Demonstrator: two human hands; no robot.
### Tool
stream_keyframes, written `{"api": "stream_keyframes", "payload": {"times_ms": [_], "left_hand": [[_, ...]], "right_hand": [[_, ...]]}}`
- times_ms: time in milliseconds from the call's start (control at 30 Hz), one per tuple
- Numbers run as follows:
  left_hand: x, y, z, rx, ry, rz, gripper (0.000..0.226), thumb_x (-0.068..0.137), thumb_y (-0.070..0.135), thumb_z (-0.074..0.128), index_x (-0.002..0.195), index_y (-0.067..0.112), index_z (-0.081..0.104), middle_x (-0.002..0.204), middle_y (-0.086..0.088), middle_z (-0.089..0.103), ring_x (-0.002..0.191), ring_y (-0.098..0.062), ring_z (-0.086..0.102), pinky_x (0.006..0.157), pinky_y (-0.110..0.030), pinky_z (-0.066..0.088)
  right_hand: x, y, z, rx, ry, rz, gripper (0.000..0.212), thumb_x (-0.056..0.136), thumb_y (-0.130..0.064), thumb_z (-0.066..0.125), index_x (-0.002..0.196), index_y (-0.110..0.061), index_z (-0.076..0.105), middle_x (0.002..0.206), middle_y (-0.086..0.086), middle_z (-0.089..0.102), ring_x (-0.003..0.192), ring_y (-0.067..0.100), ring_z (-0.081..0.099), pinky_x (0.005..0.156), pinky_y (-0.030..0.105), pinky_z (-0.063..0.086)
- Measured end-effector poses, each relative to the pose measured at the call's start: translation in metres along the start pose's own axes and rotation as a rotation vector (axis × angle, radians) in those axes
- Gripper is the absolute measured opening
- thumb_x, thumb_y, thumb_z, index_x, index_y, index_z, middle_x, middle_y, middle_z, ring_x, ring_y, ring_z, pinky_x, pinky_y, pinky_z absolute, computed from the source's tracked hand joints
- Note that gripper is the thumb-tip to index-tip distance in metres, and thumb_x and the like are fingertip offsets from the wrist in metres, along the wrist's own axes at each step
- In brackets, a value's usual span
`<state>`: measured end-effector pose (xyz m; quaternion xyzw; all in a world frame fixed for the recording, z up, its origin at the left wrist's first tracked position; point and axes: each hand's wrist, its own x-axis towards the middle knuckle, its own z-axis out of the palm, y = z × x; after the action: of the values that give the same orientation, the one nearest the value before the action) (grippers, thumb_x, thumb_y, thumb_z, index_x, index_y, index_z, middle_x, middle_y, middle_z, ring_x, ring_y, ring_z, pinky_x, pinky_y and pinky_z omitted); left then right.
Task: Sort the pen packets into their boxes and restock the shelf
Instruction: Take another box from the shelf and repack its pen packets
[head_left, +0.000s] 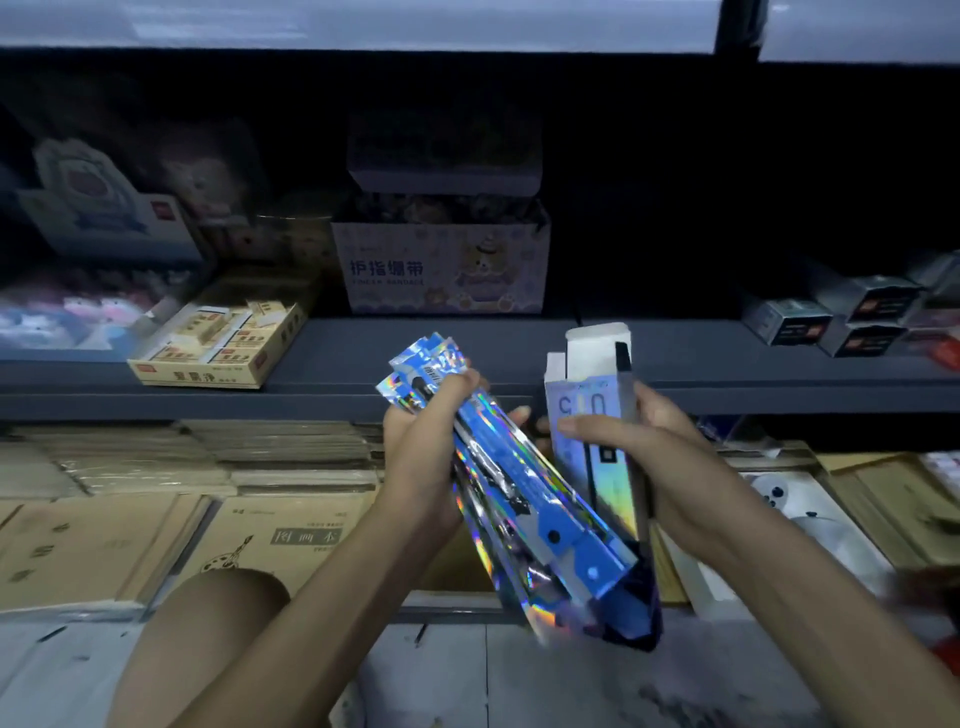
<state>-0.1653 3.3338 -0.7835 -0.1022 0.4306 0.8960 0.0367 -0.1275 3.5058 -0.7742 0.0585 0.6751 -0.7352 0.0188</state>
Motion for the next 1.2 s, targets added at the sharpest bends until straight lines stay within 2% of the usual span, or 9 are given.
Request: {"api": "stream_keyframes", "payload": {"times_ms": [100,233,333,467,533,600,700,900,1200], "left_hand": [[0.01,0.006,-0.01,0.031,0.097,0.068,0.015,0.092,0.008,0.07,0.102,0.006,0.059,0.073,-0.009,0.061,0.055,-0.021,0.062,0.054,-0.031,0.056],[0.018,0.014,-0.022,0.017,0.173,0.112,0.016,0.091,0.006,0.071,0.102,0.005,0.06,0.072,-0.009,0.059,0.053,-0.019,0.06,0.052,-0.028,0.052],[0.02,0.02,-0.033,0.018,0.2,0.127,0.01,0.092,0.005,0.07,0.098,0.006,0.063,0.07,-0.009,0.058,0.054,-0.02,0.06,0.053,-0.029,0.052],[0.024,0.03,-0.048,0.029,0.252,0.15,0.007,0.092,0.007,0.071,0.095,0.007,0.065,0.07,-0.008,0.061,0.056,-0.02,0.062,0.055,-0.03,0.053],[0.026,0.035,-0.055,0.026,0.272,0.156,0.009,0.091,0.007,0.073,0.096,0.007,0.065,0.072,-0.009,0.063,0.058,-0.021,0.063,0.058,-0.032,0.054],[0.027,0.039,-0.061,0.022,0.293,0.164,0.012,0.09,0.008,0.074,0.096,0.007,0.064,0.073,-0.009,0.062,0.059,-0.022,0.063,0.06,-0.033,0.054],[0.029,0.045,-0.067,0.016,0.31,0.177,0.016,0.09,0.01,0.075,0.089,0.011,0.059,0.07,-0.007,0.06,0.06,-0.022,0.063,0.061,-0.035,0.054],[0.028,0.049,-0.066,-0.02,0.307,0.218,0.016,0.09,0.007,0.075,0.093,0.01,0.059,0.073,-0.004,0.061,0.071,-0.022,0.062,0.069,-0.038,0.052],[0.031,0.044,-0.063,0.005,0.33,0.2,0.037,0.087,0.013,0.079,0.115,0.005,0.056,0.093,-0.009,0.067,0.077,-0.021,0.068,0.074,-0.037,0.056]], "right_hand": [[0.014,-0.023,-0.008,-0.298,0.07,-0.159,0.033,0.074,-0.012,0.088,0.104,-0.01,0.074,0.101,0.007,0.08,0.093,0.018,0.074,0.089,0.039,0.058],[0.06,-0.072,0.004,-0.651,-0.005,-0.373,0.039,0.067,-0.018,0.096,0.094,-0.02,0.067,0.094,0.007,0.076,0.08,0.01,0.065,0.078,0.033,0.055],[0.103,-0.091,0.031,-0.87,-0.086,-0.356,0.059,0.061,-0.025,0.1,0.097,-0.027,0.054,0.093,0.007,0.072,0.084,0.025,0.069,0.081,0.044,0.058],[0.149,-0.089,0.068,-1.159,-0.231,-0.294,0.045,0.069,-0.028,0.097,0.089,-0.025,0.056,0.091,-0.006,0.065,0.088,0.017,0.063,0.079,0.034,0.052],[0.164,-0.086,0.075,-1.218,-0.249,-0.245,0.042,0.073,-0.035,0.094,0.1,-0.022,0.063,0.105,-0.002,0.069,0.098,0.017,0.064,0.087,0.032,0.052],[0.171,-0.082,0.08,-1.274,-0.233,-0.269,0.06,0.075,-0.041,0.091,0.125,-0.019,0.066,0.129,-0.001,0.069,0.116,0.019,0.064,0.101,0.031,0.05],[0.163,-0.062,0.088,-1.455,-0.133,-0.538,0.069,0.076,-0.038,0.088,0.137,-0.023,0.059,0.136,0.004,0.065,0.126,0.028,0.06,0.104,0.038,0.049],[0.139,-0.014,0.085,-1.363,-0.094,-0.885,0.05,0.087,-0.03,0.08,0.131,-0.017,0.06,0.12,0.003,0.055,0.113,0.028,0.055,0.097,0.042,0.049],[0.106,-0.009,0.081,-1.305,-0.115,-0.864,0.051,0.095,-0.019,0.07,0.143,-0.017,0.054,0.139,0.0,0.052,0.13,0.019,0.049,0.111,0.034,0.042]]}}
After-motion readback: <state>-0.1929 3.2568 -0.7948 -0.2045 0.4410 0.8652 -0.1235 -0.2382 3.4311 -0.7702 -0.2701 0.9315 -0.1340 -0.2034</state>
